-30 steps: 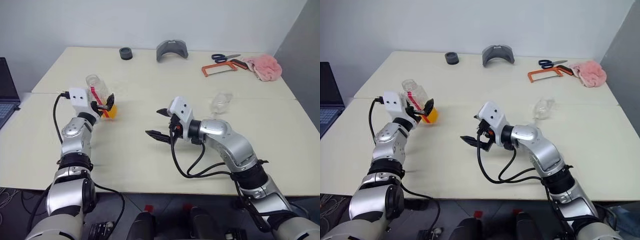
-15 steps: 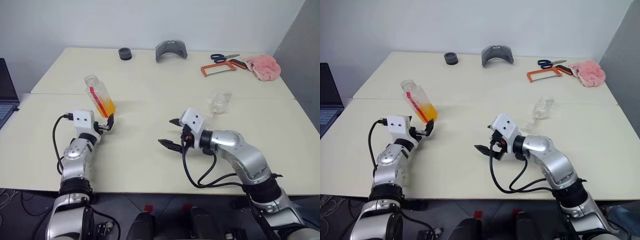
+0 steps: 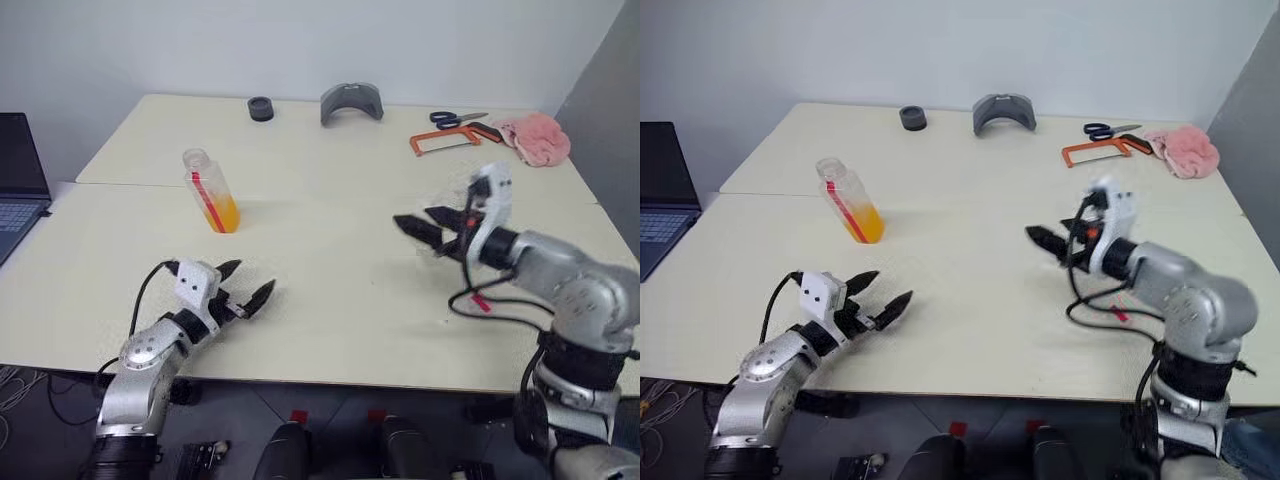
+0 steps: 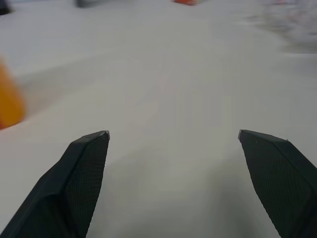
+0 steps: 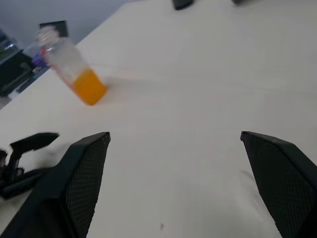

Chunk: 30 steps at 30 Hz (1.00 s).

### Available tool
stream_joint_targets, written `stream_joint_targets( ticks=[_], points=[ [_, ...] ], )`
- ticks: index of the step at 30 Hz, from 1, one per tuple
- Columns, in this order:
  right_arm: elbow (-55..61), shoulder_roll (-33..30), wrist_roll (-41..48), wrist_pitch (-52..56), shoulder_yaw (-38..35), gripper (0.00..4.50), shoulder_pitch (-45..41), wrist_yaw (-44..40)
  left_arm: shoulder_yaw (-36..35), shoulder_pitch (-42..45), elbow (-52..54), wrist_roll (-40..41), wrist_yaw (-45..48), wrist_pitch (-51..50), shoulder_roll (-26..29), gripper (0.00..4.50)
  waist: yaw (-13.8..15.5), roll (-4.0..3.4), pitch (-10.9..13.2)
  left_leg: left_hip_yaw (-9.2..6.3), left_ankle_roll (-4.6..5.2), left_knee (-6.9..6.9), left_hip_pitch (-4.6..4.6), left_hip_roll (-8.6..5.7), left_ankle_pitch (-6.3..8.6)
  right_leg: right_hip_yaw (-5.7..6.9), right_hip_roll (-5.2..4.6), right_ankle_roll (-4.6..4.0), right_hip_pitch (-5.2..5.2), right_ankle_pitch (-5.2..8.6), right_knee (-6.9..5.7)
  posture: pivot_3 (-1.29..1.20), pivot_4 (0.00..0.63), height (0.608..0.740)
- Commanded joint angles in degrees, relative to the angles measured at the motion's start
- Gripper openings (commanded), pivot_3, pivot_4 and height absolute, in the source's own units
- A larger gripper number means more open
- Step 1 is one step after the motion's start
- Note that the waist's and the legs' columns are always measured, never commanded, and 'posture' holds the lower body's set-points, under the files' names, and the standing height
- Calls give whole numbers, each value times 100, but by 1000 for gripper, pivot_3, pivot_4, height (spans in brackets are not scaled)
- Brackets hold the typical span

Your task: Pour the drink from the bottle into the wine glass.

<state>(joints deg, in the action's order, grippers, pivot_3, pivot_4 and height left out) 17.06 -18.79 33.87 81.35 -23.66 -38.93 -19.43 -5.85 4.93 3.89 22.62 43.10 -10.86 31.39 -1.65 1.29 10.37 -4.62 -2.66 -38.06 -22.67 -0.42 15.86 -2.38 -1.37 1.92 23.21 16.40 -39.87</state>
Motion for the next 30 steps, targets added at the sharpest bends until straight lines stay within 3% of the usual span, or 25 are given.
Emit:
stream_joint_targets(
  ticks=[1, 6, 12, 28, 30],
  points=[
    [-1116, -356, -276, 243, -520, 4500, -480, 364, 233, 339, 318, 307, 968, -341, 471, 4476, -18, -2, 1, 6, 0, 0, 1, -2, 0, -2, 3, 0, 0, 0, 1, 0, 150, 740],
    [-2860, -768, -497, 38, -321, 4500, -961, 238, 573, 1029, 94, 250, 1847, -406, 855, 4476, -62, -3, 2, 23, 1, 10, 4, 0, 0, -7, 18, -13, 6, 7, 1, 0, 150, 740],
    [-4623, -802, -535, -504, -348, 4500, -1597, -4, 862, 1574, -79, 126, 2165, -398, 755, 4476, -172, -6, 4, 26, 2, 12, 4, 4, 1, -11, 21, -14, 7, 8, -1, 0, 150, 740],
    [-7282, -795, -878, -2185, 306, 4500, -2421, -979, 985, 1860, -178, 70, 2317, -407, 622, 4476, -181, -7, 4, 25, 2, 9, 1, 7, 1, -13, 20, -14, 8, 8, 1, 0, 150, 740],
    [-7404, -764, -863, -2223, 306, 3856, -2474, -1040, 988, 1861, -187, 54, 2323, -395, 619, 4500, -179, -7, 4, 24, 1, 10, 1, 7, 1, -13, 20, -14, 8, 8, 1, 0, 150, 740]
  ],
)
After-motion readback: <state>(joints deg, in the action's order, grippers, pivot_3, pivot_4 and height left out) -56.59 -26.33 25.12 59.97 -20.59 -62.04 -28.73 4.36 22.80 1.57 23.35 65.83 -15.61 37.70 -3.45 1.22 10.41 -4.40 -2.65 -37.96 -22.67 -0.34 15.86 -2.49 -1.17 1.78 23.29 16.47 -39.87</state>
